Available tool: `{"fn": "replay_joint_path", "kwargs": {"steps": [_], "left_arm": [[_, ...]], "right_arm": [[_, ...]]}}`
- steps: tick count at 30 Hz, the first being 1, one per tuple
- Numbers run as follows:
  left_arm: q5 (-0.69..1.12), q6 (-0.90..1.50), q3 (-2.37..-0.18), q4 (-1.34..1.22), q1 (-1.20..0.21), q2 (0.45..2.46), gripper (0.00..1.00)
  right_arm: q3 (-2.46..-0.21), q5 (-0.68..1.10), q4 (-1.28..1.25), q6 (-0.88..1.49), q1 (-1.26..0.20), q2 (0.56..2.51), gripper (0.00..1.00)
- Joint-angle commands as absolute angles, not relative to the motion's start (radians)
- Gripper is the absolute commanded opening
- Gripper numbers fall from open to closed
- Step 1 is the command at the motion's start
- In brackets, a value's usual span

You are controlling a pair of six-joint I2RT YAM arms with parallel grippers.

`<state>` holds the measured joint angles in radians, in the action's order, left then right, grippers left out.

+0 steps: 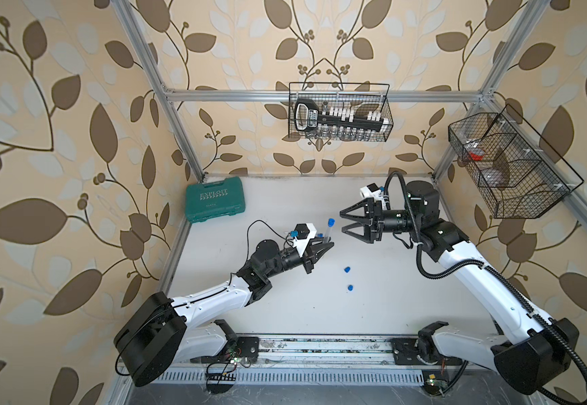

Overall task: Insert stoppers into test tubes
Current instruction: Insert the stopper into the test tube.

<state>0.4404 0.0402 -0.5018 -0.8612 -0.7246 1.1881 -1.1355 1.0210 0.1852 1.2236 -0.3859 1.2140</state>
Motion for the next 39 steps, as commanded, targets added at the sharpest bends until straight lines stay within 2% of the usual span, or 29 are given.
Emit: {"fn": "replay_joint_path", "kwargs": {"steps": [1,3,8,26,39], "left_arm": [[0.482,0.011,-0.539,-0.913,-0.713,1.177,0.00],[0.481,0.007,-0.543,-0.921,-0.715,1.179,0.00],[0.489,0.005,-0.548,-0.937,-0.714,1.186,0.00],[0.551,-0.012,-0.571,-0.965,-0.714,1.175,0.00],[0.543,-0.021,-0.594,-0.968,-0.714,1.154,0.00]], "right_arm": [[-1.186,1.057,0.168,1.247,-0.402,1.226,0.77],[-1.187,1.063,0.167,1.247,-0.409,1.232,0.68],[-1.194,1.067,0.164,1.247,-0.434,1.248,0.62],[-1.154,1.064,0.084,1.298,-0.459,1.253,0.51],[-1.118,1.054,0.138,1.254,-0.463,1.253,0.45]]}}
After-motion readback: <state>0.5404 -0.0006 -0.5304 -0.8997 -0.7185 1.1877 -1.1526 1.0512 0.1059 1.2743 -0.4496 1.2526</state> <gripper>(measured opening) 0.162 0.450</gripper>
